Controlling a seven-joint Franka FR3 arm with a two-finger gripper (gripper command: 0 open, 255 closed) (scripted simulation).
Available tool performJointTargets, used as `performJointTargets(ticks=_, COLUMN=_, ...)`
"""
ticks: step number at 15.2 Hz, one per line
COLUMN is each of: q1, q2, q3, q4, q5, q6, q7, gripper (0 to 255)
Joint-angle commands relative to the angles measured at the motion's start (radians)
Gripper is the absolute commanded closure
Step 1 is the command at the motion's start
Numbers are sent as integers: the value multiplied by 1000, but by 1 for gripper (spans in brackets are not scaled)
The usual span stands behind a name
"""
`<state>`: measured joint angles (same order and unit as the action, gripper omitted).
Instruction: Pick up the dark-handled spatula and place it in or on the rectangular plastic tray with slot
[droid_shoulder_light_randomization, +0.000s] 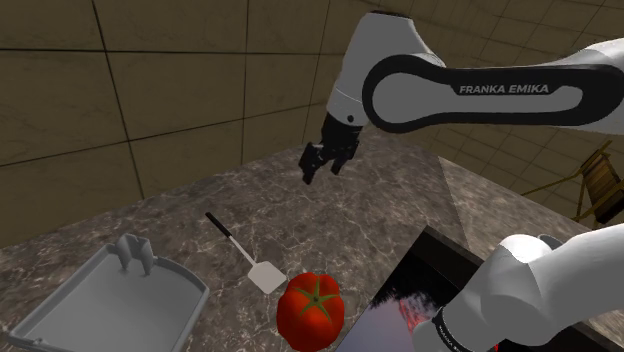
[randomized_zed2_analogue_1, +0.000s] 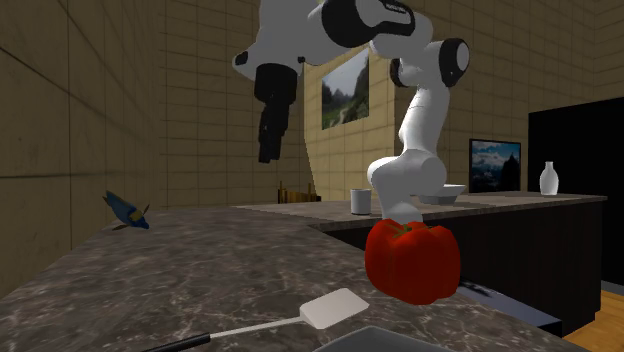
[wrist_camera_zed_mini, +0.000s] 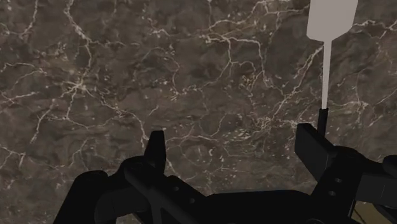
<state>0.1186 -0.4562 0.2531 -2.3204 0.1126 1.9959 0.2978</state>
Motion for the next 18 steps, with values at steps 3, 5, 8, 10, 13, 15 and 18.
performJointTargets(ticks=3, q1=15, q2=116, q3=66, q4=29, q5=-13, q6=77, q7=58, gripper=0)
performJointTargets(ticks=5, q1=21, q2=178, q3=97, q4=49, q5=-28, q6=112, q7=90, gripper=0)
performJointTargets(ticks=8, q1=31, q2=276, q3=141, q4=87, q5=-63, q6=160, q7=142, gripper=0)
performJointTargets(ticks=10, q1=38, q2=346, q3=168, q4=118, q5=-94, q6=187, q7=181, gripper=0)
performJointTargets(ticks=13, q1=54, q2=455, q3=200, q4=172, q5=-152, q6=221, q7=243, gripper=0)
performJointTargets(ticks=15, q1=71, q2=530, q3=214, q4=214, q5=-197, q6=238, q7=286, gripper=0)
performJointTargets(ticks=18, q1=92, q2=602, q3=219, q4=248, q5=-242, q6=260, q7=325, gripper=0)
